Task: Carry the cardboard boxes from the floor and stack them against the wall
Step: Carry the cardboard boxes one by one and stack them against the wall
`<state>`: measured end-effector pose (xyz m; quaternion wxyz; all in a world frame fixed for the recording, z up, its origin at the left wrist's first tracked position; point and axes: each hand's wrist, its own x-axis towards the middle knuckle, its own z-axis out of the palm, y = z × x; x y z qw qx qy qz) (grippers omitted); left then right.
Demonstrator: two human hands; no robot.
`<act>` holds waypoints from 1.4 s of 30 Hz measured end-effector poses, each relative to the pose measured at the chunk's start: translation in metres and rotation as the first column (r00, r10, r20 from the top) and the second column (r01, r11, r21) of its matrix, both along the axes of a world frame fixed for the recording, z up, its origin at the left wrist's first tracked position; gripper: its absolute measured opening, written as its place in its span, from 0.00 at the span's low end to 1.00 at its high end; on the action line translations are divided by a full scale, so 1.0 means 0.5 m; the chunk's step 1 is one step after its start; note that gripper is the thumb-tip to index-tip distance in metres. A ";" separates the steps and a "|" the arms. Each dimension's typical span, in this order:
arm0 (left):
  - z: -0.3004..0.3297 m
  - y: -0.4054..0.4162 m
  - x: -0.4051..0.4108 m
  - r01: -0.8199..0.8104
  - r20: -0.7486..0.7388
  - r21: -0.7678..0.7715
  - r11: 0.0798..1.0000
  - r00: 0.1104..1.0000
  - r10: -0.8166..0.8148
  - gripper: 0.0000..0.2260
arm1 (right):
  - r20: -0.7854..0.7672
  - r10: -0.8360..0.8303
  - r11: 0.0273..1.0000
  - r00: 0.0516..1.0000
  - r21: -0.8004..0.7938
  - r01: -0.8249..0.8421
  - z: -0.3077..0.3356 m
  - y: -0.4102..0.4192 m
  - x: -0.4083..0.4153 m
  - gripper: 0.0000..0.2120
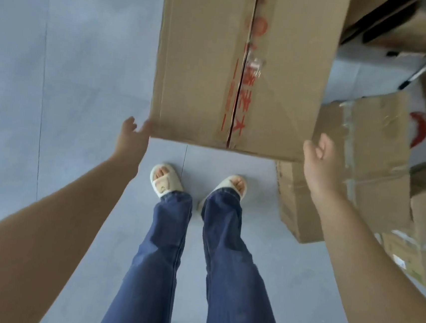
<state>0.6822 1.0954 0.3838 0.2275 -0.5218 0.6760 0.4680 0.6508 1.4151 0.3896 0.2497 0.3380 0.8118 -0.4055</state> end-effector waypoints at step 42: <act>0.302 -0.117 -0.075 -0.255 0.078 0.302 0.919 0.967 0.243 0.23 | 0.366 -0.330 0.826 0.870 -0.335 0.454 0.290 -0.091 -0.068 0.17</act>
